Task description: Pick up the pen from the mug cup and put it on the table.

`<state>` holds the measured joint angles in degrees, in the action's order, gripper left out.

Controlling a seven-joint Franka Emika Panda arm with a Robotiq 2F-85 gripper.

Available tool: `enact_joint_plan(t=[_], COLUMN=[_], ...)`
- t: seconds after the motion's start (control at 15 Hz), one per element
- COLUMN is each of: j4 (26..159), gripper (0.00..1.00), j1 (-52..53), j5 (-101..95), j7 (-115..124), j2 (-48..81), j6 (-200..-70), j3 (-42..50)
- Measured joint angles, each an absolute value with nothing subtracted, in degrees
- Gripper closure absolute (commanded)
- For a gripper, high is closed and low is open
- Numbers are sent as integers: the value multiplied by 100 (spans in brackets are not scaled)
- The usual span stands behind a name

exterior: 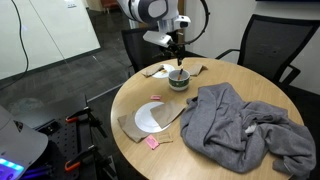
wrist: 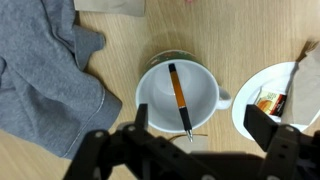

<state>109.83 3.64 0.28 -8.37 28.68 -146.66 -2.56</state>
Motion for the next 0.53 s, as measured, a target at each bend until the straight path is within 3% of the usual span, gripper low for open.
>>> enact_joint_plan(t=[0.53], j4=[10246], gripper=[37], j1=[355], j5=[18], j7=[-818], j2=[3681], j6=[-14665], j3=[-243])
